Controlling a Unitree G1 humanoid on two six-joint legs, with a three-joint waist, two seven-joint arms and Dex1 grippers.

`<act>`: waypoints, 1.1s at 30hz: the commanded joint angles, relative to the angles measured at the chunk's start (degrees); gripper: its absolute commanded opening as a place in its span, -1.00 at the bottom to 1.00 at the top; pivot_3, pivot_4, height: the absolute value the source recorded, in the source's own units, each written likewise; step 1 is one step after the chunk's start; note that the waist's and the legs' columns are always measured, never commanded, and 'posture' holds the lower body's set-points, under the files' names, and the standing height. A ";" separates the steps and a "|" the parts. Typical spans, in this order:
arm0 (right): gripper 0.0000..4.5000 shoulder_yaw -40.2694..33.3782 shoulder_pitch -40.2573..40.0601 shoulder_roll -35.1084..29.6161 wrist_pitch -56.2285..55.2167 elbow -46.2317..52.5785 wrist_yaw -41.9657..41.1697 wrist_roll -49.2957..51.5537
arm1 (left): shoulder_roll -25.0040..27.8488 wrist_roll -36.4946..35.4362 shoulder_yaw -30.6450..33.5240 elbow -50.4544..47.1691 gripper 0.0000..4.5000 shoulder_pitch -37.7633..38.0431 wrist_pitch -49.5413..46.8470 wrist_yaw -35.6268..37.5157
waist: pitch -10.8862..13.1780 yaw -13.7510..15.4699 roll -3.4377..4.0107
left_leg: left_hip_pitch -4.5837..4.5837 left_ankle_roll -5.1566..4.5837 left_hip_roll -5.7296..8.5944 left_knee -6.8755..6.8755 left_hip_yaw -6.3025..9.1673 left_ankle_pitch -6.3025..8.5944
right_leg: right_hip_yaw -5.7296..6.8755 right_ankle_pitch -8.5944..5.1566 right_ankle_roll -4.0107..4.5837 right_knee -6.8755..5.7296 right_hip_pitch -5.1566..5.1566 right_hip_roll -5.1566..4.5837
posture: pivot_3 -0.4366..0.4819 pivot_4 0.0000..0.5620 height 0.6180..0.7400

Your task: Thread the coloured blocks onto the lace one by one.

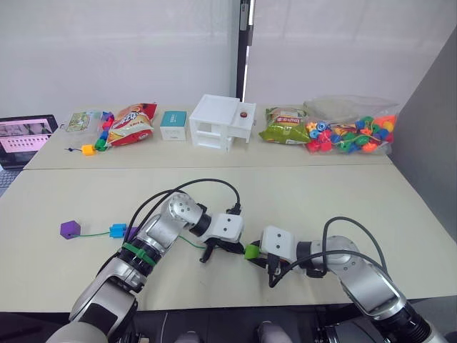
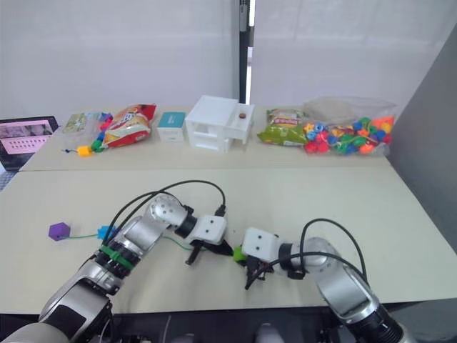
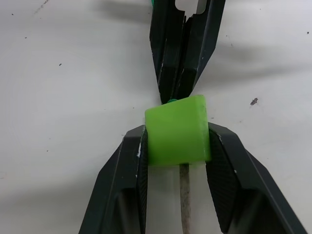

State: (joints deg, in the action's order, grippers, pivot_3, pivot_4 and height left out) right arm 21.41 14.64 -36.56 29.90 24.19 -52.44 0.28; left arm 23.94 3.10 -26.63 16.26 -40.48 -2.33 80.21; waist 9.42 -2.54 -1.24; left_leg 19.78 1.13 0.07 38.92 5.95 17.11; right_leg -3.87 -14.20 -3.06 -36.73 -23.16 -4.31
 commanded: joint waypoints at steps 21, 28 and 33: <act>0.98 -8.12 -6.59 -7.52 4.74 8.11 -0.96 5.54 | -0.49 -3.81 -0.06 -13.50 1.00 3.25 -9.81 -5.03 | 0.03 1.56 0.01 | 0.26 -0.01 0.09 0.01 0.00 0.01 | 0.02 0.00 -0.02 0.17 -0.12 -0.11 | -0.05 -0.47 1.00; 1.00 -9.09 -6.85 -8.35 4.53 7.11 -0.43 6.82 | -2.25 -2.19 -2.13 -10.95 0.75 3.99 -9.54 -7.19 | 0.03 1.50 0.00 | 0.31 -0.01 0.05 0.04 0.00 0.00 | 0.02 0.00 -0.02 0.26 -0.12 -0.06 | -0.05 -0.47 1.00; 1.00 -8.50 -6.38 -8.10 4.16 6.00 -0.31 6.50 | -2.21 -1.75 -2.84 -10.19 -0.01 3.74 -9.66 -7.42 | 0.03 1.64 0.00 | 0.31 -0.01 0.06 0.05 0.00 0.00 | 0.02 0.00 -0.02 0.25 -0.12 -0.07 | -0.05 -0.47 1.00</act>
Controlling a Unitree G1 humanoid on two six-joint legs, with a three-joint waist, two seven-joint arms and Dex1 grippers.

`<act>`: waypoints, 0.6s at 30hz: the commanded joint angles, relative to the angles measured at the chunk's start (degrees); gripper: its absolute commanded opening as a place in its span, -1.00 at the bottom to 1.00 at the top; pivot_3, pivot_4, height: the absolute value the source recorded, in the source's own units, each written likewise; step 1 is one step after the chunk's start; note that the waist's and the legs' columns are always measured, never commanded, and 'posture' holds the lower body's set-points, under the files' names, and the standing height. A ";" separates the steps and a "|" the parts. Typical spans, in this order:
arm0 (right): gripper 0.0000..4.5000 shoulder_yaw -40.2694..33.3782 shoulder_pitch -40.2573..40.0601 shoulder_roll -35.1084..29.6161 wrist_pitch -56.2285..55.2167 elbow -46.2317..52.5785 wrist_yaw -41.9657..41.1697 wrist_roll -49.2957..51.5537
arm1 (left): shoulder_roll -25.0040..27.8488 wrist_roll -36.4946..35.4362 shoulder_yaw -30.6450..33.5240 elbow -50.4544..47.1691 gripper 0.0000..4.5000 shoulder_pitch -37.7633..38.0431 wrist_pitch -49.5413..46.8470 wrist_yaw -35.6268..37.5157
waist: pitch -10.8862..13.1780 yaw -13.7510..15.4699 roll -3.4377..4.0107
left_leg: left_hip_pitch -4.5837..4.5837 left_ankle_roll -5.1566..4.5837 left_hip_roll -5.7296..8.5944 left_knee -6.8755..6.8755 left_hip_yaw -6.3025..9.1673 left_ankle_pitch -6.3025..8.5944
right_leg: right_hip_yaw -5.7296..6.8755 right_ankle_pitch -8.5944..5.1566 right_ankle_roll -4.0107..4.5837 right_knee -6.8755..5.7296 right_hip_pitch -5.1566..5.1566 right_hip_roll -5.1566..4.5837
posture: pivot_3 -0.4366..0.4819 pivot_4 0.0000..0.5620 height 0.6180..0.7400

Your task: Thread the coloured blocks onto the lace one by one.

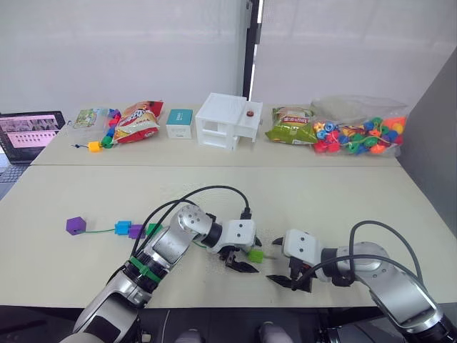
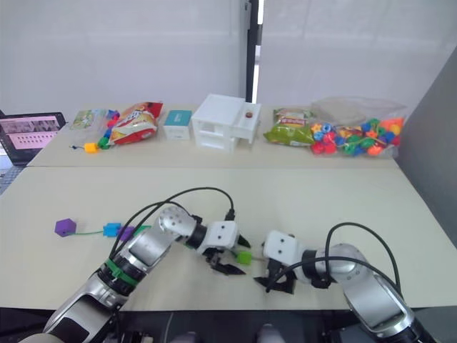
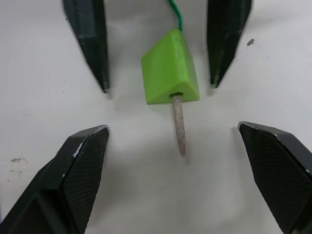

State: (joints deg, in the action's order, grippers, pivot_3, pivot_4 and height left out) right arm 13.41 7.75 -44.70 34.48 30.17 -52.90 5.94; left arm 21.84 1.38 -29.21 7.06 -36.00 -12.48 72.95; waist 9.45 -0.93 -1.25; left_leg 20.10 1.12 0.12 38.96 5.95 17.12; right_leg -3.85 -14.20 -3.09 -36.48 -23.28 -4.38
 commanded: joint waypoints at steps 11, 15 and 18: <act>0.35 2.64 2.60 1.24 -1.20 -2.40 0.18 -0.82 | 0.72 0.81 -0.75 -0.80 -0.41 -0.68 1.27 0.32 | 0.00 -0.06 0.00 | -0.02 0.00 -0.01 0.00 -0.01 0.00 | 0.00 0.00 0.00 0.00 0.01 0.01 | -0.05 -0.47 1.00; -0.25 3.86 3.28 0.28 -3.05 -4.80 -0.07 -2.42 | 0.87 1.10 -0.98 -0.58 -0.41 -0.86 1.37 0.47 | 0.00 -0.02 0.00 | -0.03 0.00 -0.01 0.01 -0.01 0.00 | 0.00 0.00 0.00 0.01 0.02 0.01 | -0.05 -0.47 1.00; -0.70 3.75 3.33 -1.09 -4.15 -5.83 -0.75 -2.77 | 1.15 1.35 -1.10 -0.45 -0.41 -1.12 1.39 0.58 | 0.00 0.02 0.00 | -0.04 0.01 -0.01 0.02 -0.01 0.00 | 0.00 0.00 0.00 0.01 0.05 0.00 | -0.05 -0.47 1.00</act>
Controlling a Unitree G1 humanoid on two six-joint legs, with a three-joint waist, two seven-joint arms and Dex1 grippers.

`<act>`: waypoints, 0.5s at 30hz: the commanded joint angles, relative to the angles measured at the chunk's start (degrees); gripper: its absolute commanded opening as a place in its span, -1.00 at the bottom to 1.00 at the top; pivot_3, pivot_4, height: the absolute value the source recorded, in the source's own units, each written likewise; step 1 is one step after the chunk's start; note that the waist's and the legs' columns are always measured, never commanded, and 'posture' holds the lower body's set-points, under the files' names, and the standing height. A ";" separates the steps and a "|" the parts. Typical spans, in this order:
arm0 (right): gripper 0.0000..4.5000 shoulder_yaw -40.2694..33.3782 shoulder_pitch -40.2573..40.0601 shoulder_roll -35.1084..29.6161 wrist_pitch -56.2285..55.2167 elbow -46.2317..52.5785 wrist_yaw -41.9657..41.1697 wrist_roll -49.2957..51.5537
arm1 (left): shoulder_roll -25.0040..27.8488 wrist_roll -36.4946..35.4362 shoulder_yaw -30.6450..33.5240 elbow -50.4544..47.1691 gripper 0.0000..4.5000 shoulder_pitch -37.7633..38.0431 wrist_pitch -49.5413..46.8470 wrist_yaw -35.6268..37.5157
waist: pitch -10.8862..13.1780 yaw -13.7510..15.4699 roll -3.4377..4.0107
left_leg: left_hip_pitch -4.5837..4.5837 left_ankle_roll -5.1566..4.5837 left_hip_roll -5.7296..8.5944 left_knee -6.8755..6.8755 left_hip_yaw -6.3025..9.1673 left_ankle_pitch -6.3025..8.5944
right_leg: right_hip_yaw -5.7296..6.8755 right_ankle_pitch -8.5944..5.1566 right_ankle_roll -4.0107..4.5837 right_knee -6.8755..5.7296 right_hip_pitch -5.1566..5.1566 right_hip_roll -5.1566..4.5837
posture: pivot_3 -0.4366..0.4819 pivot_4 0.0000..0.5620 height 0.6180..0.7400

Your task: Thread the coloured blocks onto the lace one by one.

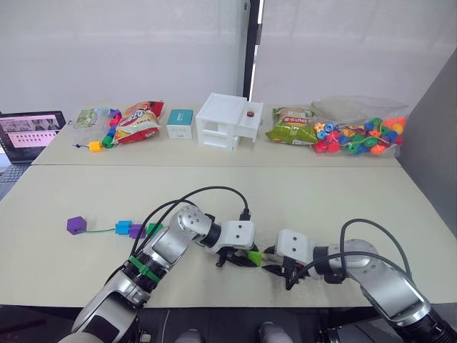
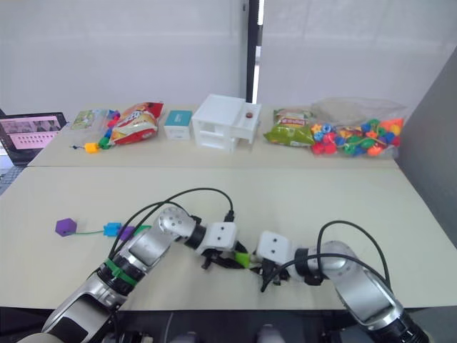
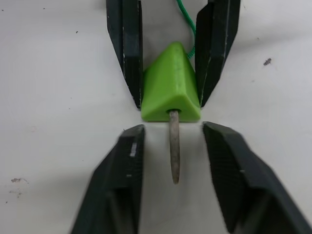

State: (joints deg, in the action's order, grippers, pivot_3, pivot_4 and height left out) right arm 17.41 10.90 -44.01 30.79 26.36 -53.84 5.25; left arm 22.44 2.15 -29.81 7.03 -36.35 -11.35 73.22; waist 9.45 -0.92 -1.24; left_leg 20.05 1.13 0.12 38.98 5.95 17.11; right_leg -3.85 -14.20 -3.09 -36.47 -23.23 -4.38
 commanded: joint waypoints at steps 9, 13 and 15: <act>-1.00 -4.66 -1.28 -5.63 -4.81 -2.78 -3.20 1.39 | 10.58 0.75 3.08 0.19 -0.41 1.95 1.69 1.60 | 0.00 -0.73 0.00 | -0.08 0.00 -0.04 -0.04 -0.01 0.00 | 0.00 0.00 0.00 -0.03 0.00 0.04 | -0.05 -0.47 1.00; -1.00 -6.20 -2.27 -6.36 -5.38 -3.45 -3.31 1.31 | 19.60 1.48 6.80 4.47 -0.41 4.26 5.18 1.33 | 0.00 -1.71 0.00 | -0.26 -0.01 -0.09 -0.12 -0.01 0.00 | -0.01 -0.03 0.05 -0.23 0.01 0.07 | -0.05 -0.47 1.00; -1.00 -6.45 -2.62 -6.18 -5.43 -3.37 -3.28 1.24 | 23.93 2.64 8.35 8.32 -0.41 5.04 7.93 0.64 | -0.01 -1.80 0.01 | -0.39 -0.01 -0.13 -0.15 -0.03 0.00 | -0.01 -0.05 0.06 -0.24 0.09 0.10 | -0.05 -0.47 1.00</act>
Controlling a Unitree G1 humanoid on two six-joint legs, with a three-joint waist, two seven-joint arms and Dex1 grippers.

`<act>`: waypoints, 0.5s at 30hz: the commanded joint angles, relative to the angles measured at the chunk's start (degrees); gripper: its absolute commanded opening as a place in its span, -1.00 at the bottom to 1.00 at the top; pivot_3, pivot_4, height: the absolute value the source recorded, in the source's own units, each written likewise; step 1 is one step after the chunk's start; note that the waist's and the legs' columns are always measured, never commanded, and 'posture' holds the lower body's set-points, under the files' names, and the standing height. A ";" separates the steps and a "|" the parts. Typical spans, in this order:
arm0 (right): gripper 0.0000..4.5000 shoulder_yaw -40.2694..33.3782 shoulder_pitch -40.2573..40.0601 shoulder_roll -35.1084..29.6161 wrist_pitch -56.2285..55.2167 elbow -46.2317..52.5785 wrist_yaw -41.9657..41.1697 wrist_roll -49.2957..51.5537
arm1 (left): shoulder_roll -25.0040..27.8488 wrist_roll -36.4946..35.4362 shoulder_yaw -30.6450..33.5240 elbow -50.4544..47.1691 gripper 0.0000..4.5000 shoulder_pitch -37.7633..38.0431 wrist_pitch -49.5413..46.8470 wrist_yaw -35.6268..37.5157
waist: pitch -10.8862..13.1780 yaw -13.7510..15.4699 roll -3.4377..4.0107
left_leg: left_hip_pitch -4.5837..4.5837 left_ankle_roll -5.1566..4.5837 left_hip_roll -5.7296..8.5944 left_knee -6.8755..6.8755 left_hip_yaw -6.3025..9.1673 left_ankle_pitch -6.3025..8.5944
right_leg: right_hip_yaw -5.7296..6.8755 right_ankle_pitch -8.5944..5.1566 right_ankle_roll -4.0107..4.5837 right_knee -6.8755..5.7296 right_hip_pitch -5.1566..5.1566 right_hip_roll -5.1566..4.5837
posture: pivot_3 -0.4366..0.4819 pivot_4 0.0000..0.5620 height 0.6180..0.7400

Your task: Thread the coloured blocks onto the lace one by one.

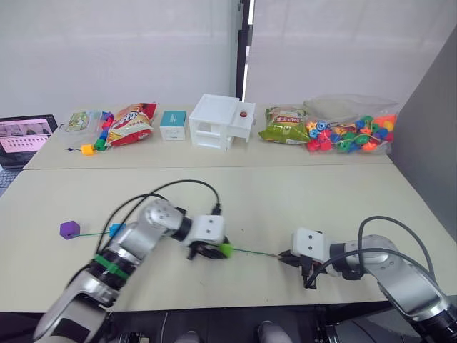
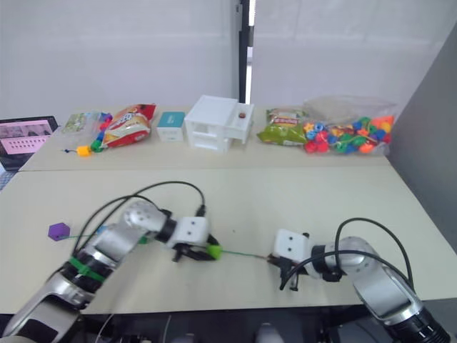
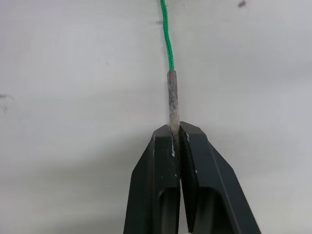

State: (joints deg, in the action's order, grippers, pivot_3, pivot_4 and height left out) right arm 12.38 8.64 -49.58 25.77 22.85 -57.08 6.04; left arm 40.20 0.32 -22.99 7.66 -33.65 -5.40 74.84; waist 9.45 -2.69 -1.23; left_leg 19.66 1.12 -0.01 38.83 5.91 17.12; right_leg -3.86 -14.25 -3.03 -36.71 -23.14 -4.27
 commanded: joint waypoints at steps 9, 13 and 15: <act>-1.00 -1.34 0.06 0.06 -0.69 -0.22 0.16 0.08 | 17.63 4.01 7.24 12.98 -0.41 7.12 4.78 -0.30 | -0.06 -0.29 0.13 | -0.30 -0.01 -0.04 -0.12 -0.17 0.01 | -0.05 -0.14 0.05 -0.09 0.10 -0.01 | -0.05 -0.47 1.00; -1.00 -1.06 1.06 0.16 -1.29 -1.48 0.38 -0.70 | 18.92 2.74 8.58 9.69 -0.41 10.05 2.85 0.38 | -0.05 -0.57 0.18 | -0.33 -0.02 -0.06 -0.18 -0.21 0.01 | -0.06 -0.18 0.09 -0.19 0.06 0.00 | -0.05 -0.47 1.00; -1.00 -1.24 1.66 0.09 -1.42 -2.30 0.81 -1.23 | 18.85 2.85 8.97 9.18 -0.41 10.45 1.99 0.23 | -0.04 -0.54 0.18 | -0.32 -0.02 -0.05 -0.18 -0.21 0.01 | -0.06 -0.18 0.08 -0.18 0.07 -0.01 | -0.05 -0.47 1.00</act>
State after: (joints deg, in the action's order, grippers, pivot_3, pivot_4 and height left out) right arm 12.12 9.37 -49.37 24.94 21.19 -57.05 5.66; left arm 58.17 0.38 -12.07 15.43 -25.61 -1.39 74.47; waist 9.40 -3.24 -1.05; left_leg 19.34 1.10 -0.06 38.65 5.69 17.13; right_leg -3.92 -14.43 -2.95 -36.89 -23.07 -4.30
